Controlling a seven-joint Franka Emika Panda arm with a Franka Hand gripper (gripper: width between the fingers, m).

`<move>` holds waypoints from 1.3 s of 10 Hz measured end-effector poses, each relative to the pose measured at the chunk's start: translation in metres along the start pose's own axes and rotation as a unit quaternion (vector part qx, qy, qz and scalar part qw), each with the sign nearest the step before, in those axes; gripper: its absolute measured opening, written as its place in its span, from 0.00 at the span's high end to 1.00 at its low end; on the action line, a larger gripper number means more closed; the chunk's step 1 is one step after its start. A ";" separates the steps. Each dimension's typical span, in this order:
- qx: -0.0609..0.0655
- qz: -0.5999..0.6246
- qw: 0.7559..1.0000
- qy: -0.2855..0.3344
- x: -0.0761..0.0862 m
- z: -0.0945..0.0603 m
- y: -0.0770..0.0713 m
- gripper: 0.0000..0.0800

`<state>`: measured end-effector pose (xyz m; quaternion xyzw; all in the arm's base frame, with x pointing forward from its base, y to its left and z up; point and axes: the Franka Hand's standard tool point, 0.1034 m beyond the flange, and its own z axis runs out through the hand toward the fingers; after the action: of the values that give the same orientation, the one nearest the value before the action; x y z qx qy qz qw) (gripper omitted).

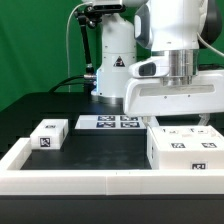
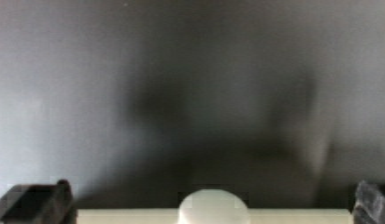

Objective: Assemble cabinet

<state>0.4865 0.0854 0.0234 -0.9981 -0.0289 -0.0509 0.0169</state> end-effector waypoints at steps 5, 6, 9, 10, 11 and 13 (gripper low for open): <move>0.000 0.000 1.000 0.010 -0.005 0.015 -0.002 0.00; 0.000 -0.002 1.000 0.012 -0.005 0.017 0.000 0.00; 0.000 -0.008 1.000 0.012 -0.005 0.018 0.001 0.00; 0.000 -0.009 1.000 0.012 -0.005 0.018 0.001 0.00; 0.000 -0.004 1.000 0.014 -0.005 0.018 0.000 0.00; 0.002 0.012 1.000 0.028 -0.003 0.017 -0.007 0.00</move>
Offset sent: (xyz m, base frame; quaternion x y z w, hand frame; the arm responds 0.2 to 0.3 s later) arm -0.0019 -0.0132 -0.0249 -0.0498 0.0265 0.0255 0.9981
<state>0.4846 0.0932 0.0060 -0.9966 -0.0170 -0.0782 0.0207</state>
